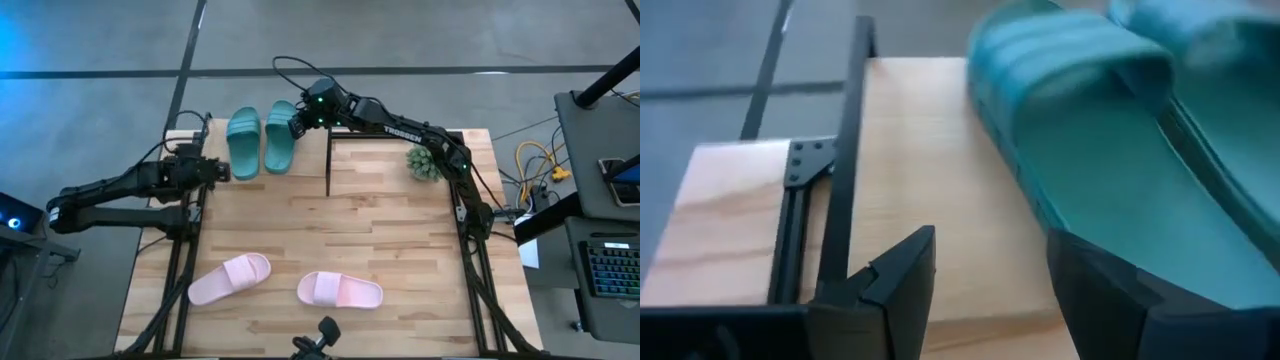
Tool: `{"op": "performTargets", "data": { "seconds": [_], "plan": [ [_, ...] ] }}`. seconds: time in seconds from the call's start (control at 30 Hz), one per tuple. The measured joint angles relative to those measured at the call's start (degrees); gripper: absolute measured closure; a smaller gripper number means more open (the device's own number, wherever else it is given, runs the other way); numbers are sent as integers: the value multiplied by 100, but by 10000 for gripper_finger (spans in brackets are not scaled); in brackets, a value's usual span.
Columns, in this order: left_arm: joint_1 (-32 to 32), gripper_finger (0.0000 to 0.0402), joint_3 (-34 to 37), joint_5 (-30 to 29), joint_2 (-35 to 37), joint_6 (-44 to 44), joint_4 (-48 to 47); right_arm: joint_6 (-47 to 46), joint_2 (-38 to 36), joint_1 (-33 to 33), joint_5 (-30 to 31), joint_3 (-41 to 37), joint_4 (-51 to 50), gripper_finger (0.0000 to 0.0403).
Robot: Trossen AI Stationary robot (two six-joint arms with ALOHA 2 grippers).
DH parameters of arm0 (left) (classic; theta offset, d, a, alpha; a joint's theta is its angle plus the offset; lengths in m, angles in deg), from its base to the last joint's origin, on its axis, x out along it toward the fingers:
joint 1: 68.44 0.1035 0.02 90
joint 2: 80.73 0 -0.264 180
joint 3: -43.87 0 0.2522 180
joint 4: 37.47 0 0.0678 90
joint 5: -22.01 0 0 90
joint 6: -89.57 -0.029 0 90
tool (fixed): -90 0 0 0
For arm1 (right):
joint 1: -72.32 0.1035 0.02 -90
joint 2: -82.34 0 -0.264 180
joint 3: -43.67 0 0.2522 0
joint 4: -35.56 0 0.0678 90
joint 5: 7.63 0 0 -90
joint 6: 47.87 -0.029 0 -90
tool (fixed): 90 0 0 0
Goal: Pick and place slides into the shelf
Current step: Put the blue slide on the shelf
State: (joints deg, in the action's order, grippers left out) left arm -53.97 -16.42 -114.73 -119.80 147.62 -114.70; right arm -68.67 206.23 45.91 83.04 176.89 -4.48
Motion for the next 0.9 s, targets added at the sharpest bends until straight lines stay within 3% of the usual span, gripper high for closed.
{"op": "performTargets", "data": {
  "seconds": [0.1,0.23,0.3,0.43,0.67,0.8,0.9],
  "plan": [
    [135,224,-52,86,11,258,469,0,0,0,-1,-14,-12,374],
    [197,224,-39,902,-114,-658,2080,0,0,0,-2,-47,-60,374],
    [204,224,-47,1027,-365,-897,2438,0,0,0,-4,-55,-56,374],
    [548,233,-242,943,-792,-1135,2353,0,0,2,-16,-59,-192,374],
    [1881,277,-838,1696,-859,-2380,2357,127,0,0,-15,-63,-537,374],
    [2781,293,-1143,2918,-791,-2867,2335,129,0,2,-17,-56,-548,374],
    [3469,302,-1209,3748,-825,-3162,1819,129,0,2,-15,-22,-537,374]
  ]
}}
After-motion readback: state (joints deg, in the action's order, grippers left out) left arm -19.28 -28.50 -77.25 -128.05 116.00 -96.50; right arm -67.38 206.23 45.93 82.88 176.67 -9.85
